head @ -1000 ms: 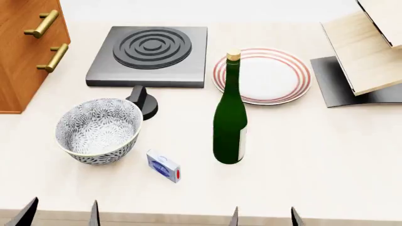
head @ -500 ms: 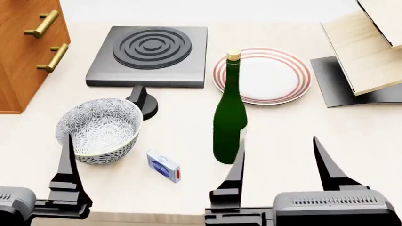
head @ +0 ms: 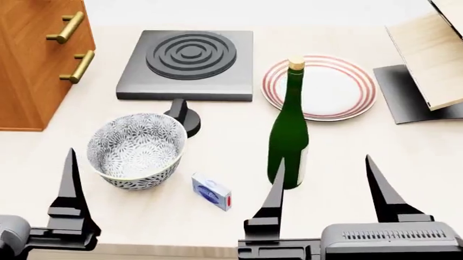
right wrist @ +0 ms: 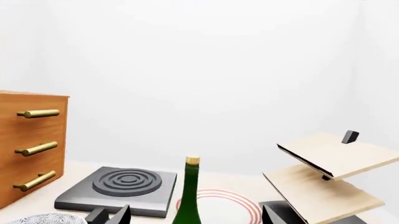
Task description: Put the bowl on the top of the cabinet.
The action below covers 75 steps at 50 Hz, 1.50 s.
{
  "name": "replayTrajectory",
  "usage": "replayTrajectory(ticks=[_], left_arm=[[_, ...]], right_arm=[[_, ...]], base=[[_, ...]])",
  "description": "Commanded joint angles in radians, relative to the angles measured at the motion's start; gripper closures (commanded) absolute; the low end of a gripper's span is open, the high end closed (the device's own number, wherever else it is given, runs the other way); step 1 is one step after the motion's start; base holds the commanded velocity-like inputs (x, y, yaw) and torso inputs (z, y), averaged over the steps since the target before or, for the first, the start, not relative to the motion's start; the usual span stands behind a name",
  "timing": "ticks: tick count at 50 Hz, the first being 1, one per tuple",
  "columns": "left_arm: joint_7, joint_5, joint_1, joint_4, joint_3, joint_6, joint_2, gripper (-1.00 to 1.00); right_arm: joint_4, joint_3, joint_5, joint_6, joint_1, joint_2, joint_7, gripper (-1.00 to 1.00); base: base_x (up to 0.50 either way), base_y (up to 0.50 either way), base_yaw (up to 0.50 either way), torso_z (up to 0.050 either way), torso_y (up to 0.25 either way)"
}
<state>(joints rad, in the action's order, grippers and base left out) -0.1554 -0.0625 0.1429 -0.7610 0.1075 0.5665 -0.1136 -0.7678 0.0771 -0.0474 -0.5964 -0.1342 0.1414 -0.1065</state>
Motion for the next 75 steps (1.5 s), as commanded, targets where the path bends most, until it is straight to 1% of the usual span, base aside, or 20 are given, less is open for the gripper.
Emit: replayTrajectory(ticks=[1, 18, 31, 51, 60, 75], left_arm=[[-0.015, -0.012, -0.004, -0.01, 0.004, 0.002, -0.013, -1.0], [-0.032, -0.035, -0.009, -0.011, 0.001, -0.005, -0.028, -1.0], [-0.046, -0.046, -0.008, -0.017, 0.003, -0.003, -0.039, -1.0], [-0.064, -0.06, -0.008, -0.028, 0.008, 0.001, -0.054, -1.0], [-0.071, -0.068, -0.016, -0.027, 0.007, -0.007, -0.06, -1.0], [-0.082, -0.076, -0.011, -0.018, 0.012, -0.014, -0.069, -1.0]], right_arm=[[0.012, 0.008, -0.007, 0.01, 0.0, 0.006, -0.013, -1.0], [0.011, 0.023, -0.018, 0.019, 0.004, 0.017, -0.026, -1.0], [0.015, 0.021, -0.033, 0.019, -0.001, 0.021, -0.039, -1.0], [0.017, 0.038, -0.034, 0.025, -0.001, 0.034, -0.059, -1.0], [0.01, 0.038, -0.045, 0.024, 0.002, 0.037, -0.065, -1.0], [0.028, 0.051, -0.045, 0.035, -0.001, 0.046, -0.077, -1.0]], base=[[0.0, 0.5, 0.0, 0.0, 0.0], [0.0, 0.5, 0.0, 0.0, 0.0], [0.0, 0.07, 0.0, 0.0, 0.0], [0.0, 0.5, 0.0, 0.0, 0.0], [0.0, 0.07, 0.0, 0.0, 0.0], [0.0, 0.5, 0.0, 0.0, 0.0]])
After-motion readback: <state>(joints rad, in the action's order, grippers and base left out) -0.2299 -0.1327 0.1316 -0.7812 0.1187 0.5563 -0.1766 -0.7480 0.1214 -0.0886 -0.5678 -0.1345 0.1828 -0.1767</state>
